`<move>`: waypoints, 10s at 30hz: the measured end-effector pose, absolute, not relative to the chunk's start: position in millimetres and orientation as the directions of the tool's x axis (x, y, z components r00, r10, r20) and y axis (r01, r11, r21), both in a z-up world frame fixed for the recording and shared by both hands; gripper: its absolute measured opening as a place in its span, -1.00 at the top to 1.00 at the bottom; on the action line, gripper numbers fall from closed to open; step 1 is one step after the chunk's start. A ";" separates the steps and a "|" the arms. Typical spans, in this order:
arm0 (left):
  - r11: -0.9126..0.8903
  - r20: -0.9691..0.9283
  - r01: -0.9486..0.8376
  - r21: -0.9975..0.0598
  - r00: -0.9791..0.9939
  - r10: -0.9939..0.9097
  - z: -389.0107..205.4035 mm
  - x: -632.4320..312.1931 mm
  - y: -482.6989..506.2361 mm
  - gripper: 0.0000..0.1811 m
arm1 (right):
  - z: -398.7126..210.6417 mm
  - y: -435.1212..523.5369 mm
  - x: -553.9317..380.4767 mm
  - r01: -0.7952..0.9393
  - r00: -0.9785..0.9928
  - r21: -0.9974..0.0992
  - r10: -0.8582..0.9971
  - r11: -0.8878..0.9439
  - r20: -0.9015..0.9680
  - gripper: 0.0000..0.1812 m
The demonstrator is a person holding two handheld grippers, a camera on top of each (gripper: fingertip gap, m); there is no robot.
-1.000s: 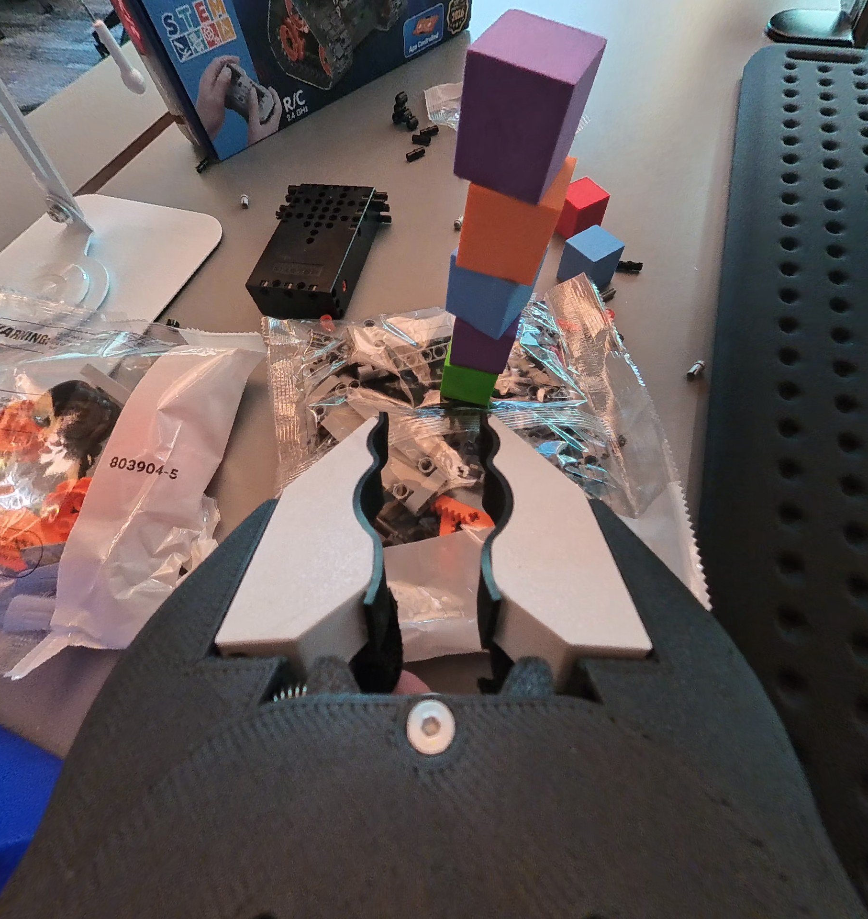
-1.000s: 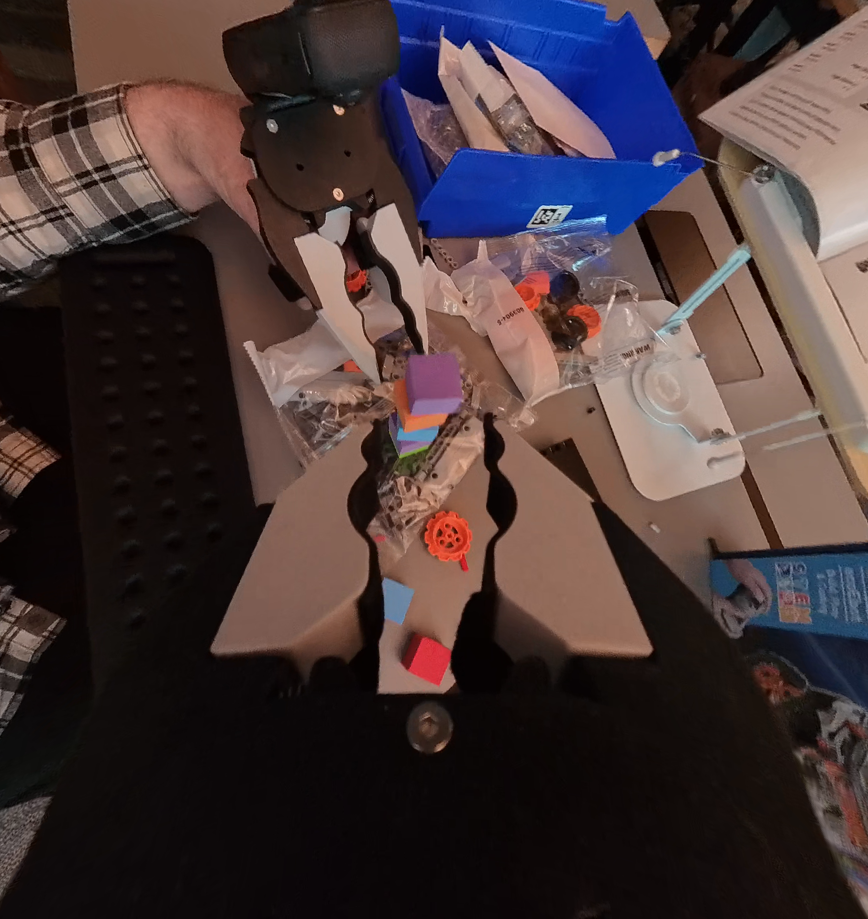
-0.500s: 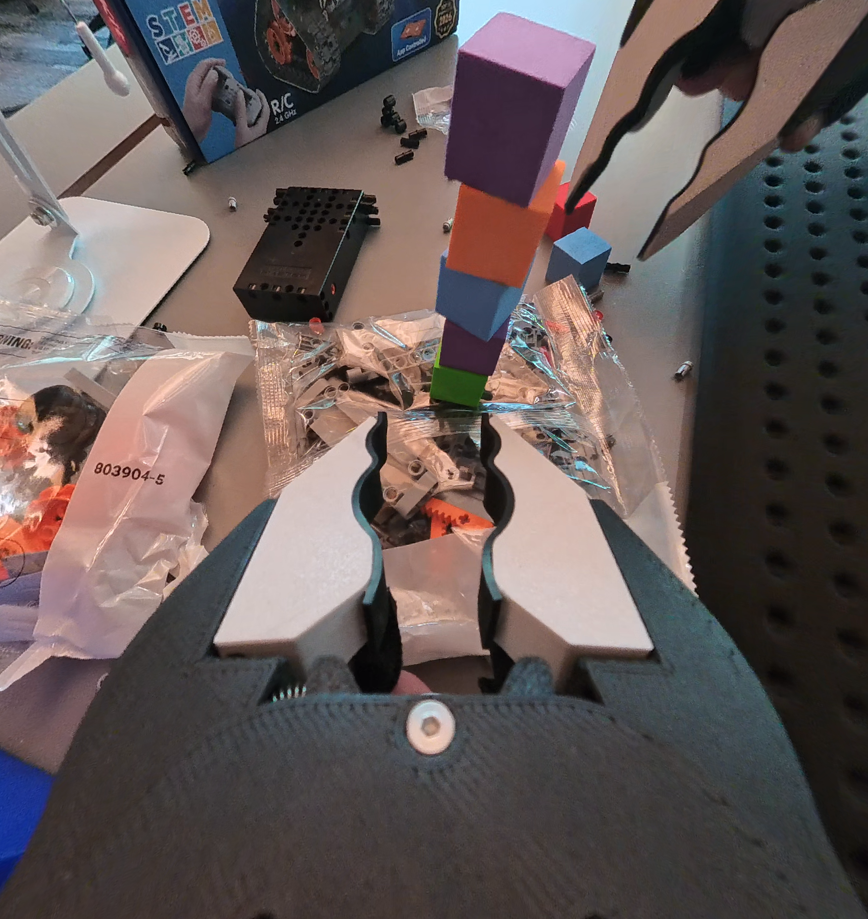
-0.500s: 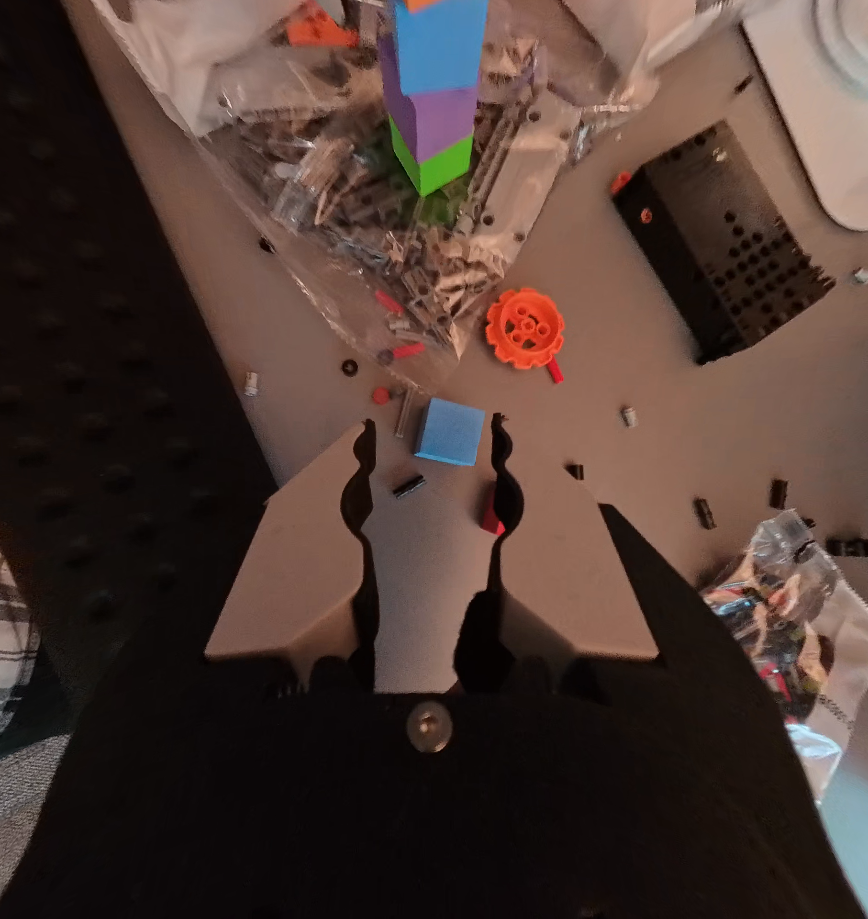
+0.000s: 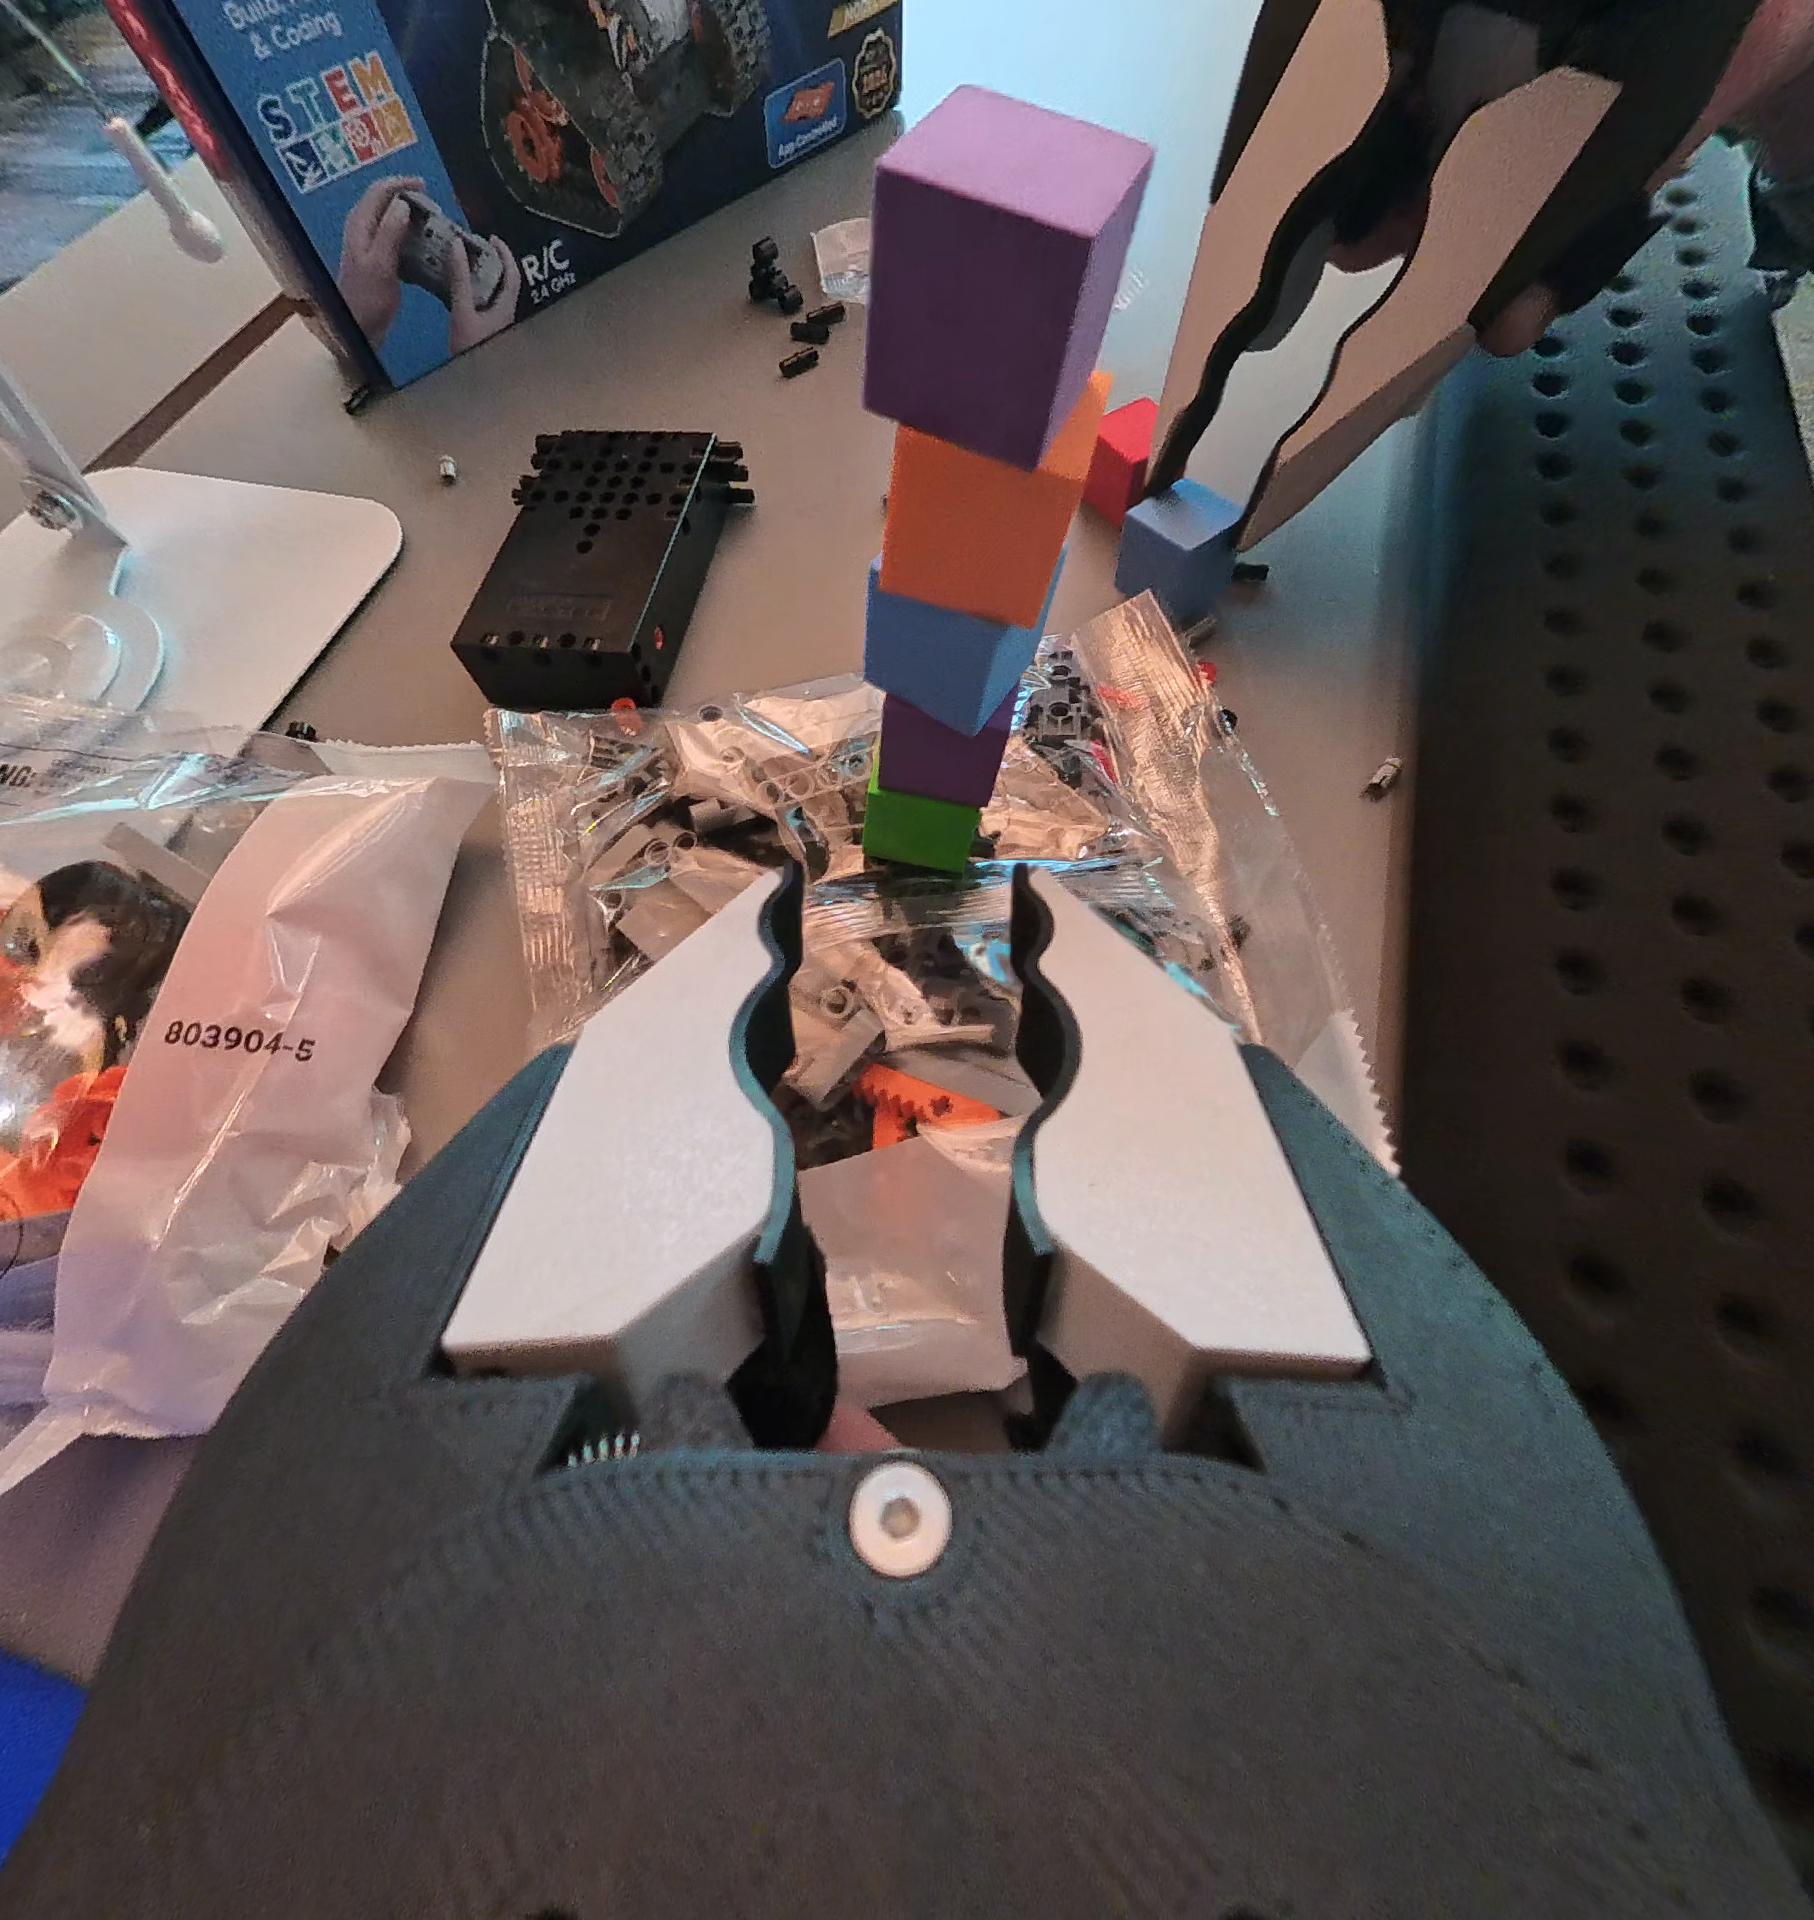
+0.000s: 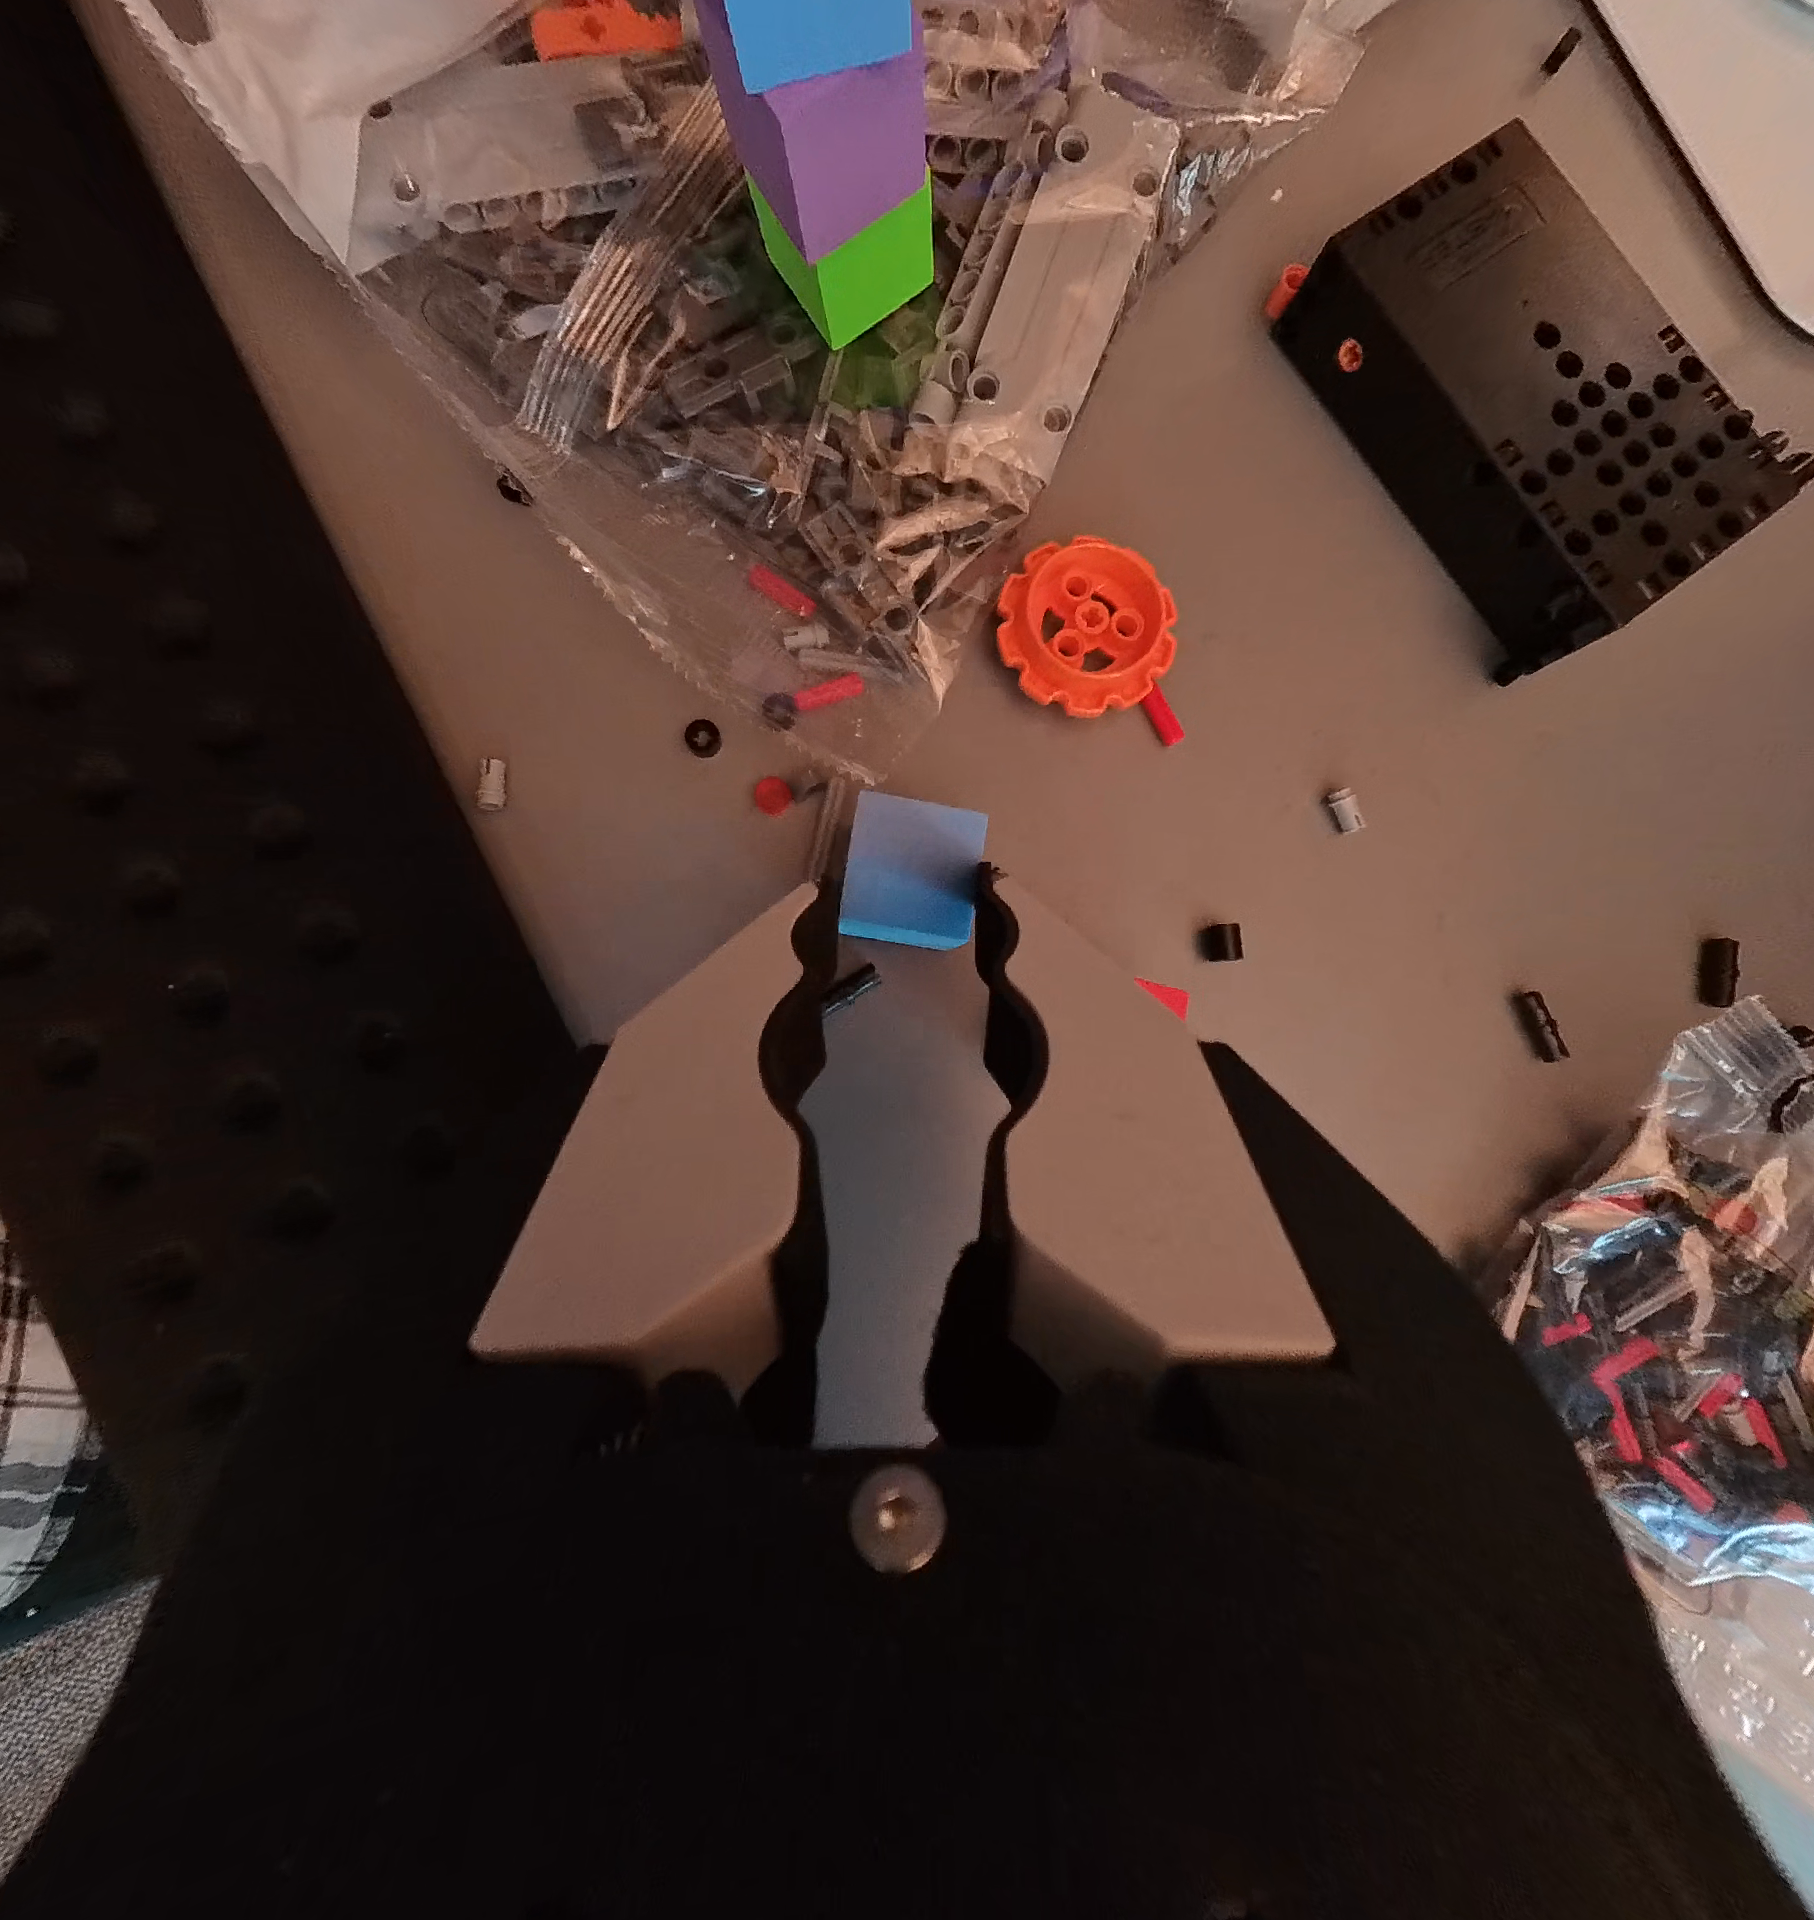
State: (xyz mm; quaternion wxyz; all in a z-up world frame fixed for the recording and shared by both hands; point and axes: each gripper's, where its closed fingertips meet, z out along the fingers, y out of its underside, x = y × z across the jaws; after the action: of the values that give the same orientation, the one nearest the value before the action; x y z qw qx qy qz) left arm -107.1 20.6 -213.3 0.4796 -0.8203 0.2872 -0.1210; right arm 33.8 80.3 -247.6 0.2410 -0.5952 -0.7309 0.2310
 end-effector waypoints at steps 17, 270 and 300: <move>-0.367 -0.204 -0.475 -0.800 0.790 -0.578 -221.1 -88.8 41.1 0.37 | -205.9 29.4 27.2 0.639 -0.281 -0.736 0.959 0.223 0.046 0.73; -0.292 -0.255 -0.672 -0.680 0.591 -0.765 -243.7 66.6 138.7 0.60 | -151.8 204.8 103.6 0.609 -0.214 -0.731 0.951 0.308 0.222 0.56; -0.261 0.118 -0.128 -0.957 0.649 -0.751 -157.6 82.9 143.4 0.60 | -157.0 138.0 81.2 0.326 -0.262 -0.864 0.915 0.384 0.308 0.73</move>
State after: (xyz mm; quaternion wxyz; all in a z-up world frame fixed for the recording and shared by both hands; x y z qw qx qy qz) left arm 82.9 143.4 -157.6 0.5295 -0.7376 0.2981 -0.2943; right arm 81.2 138.0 -157.0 0.4254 -0.4338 -0.7150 0.3459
